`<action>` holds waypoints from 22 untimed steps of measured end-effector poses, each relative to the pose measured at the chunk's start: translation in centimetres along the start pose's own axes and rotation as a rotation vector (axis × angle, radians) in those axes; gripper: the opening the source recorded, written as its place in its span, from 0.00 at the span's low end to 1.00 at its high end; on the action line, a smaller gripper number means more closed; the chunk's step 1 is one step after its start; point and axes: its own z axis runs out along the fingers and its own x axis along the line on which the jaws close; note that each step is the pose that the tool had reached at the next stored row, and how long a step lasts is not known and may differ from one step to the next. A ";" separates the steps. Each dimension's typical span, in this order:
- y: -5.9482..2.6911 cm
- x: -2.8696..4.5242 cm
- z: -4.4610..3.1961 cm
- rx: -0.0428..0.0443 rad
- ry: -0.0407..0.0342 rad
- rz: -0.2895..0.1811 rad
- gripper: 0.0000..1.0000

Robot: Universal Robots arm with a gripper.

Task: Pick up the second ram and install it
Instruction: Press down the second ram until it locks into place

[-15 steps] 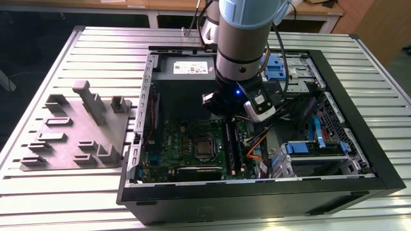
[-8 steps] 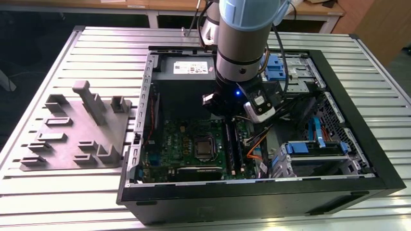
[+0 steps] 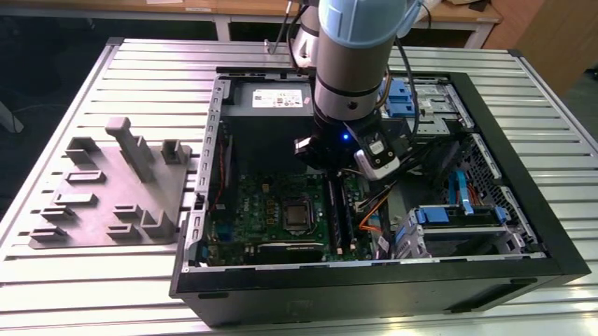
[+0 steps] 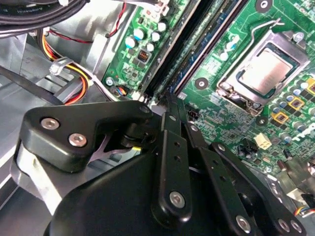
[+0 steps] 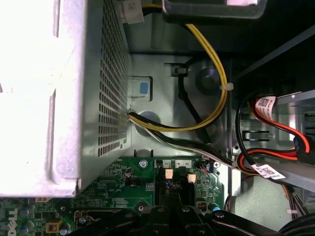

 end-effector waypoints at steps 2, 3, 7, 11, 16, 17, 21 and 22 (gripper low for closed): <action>0.00 0.00 0.07 -0.0001 0.0000 0.000 0.10; -0.01 0.01 0.16 0.0001 0.0001 0.000 0.10; -0.02 0.01 0.21 0.0003 0.0001 0.000 0.10; -0.02 0.01 0.23 0.0001 0.0000 0.000 0.10; 0.04 -0.02 -0.40 -0.0008 -0.0003 0.000 0.10; 0.05 -0.03 -0.69 0.0000 0.0000 0.000 0.10; 0.12 -0.08 -1.69 0.0000 0.0000 0.000 0.10; 0.13 -0.08 -1.78 -0.0001 -0.0001 0.000 0.10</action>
